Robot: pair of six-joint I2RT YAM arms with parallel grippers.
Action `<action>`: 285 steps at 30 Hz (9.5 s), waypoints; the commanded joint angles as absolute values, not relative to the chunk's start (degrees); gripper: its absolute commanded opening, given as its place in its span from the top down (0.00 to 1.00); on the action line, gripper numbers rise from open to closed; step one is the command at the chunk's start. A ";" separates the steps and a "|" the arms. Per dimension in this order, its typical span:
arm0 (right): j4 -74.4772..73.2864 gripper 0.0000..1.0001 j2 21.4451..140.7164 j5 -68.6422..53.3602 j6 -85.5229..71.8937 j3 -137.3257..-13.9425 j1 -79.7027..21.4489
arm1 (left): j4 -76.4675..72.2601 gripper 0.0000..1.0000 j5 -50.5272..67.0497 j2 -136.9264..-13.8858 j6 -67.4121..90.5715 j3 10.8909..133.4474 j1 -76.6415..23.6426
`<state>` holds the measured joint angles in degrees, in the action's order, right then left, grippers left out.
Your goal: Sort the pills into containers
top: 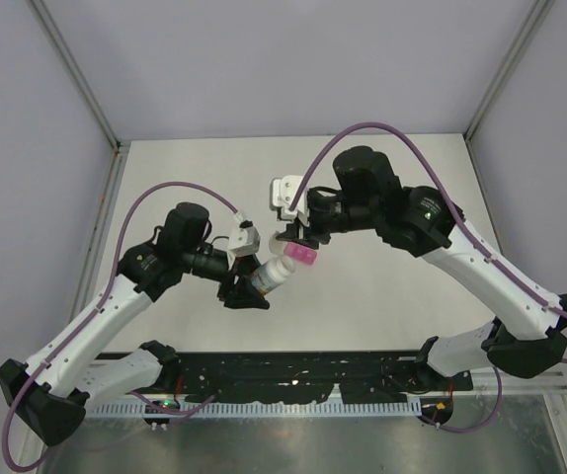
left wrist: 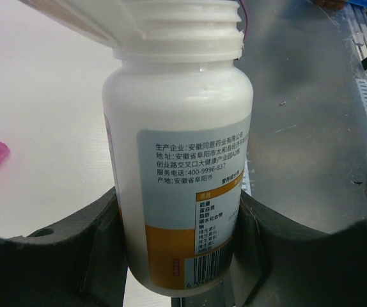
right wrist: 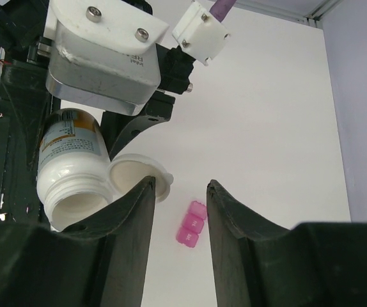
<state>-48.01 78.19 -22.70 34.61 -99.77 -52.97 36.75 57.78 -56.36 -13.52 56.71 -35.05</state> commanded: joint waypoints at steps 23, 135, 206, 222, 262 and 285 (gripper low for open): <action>-43.86 0.53 77.96 -24.88 31.90 -97.47 -53.26 | 34.81 1.00 55.81 -54.49 -15.03 55.99 -35.42; -7.73 0.83 82.36 -49.92 -16.88 -79.89 -37.79 | 21.71 1.00 29.00 -57.22 -5.01 62.23 -34.37; -7.47 0.95 71.02 -54.58 -8.79 -83.23 -36.74 | -6.68 0.25 52.91 -56.16 18.54 59.15 -29.97; -4.75 0.95 70.49 -55.37 -11.25 -81.74 -35.42 | -12.04 0.32 53.96 -55.28 22.85 56.34 -29.18; -0.97 0.95 71.19 -56.43 -13.71 -78.66 -34.72 | -11.86 0.45 53.44 -55.81 23.82 57.57 -28.39; -3.42 0.58 72.07 -55.72 -11.96 -78.05 -34.63 | -11.78 1.00 53.70 -55.37 24.44 57.22 -28.39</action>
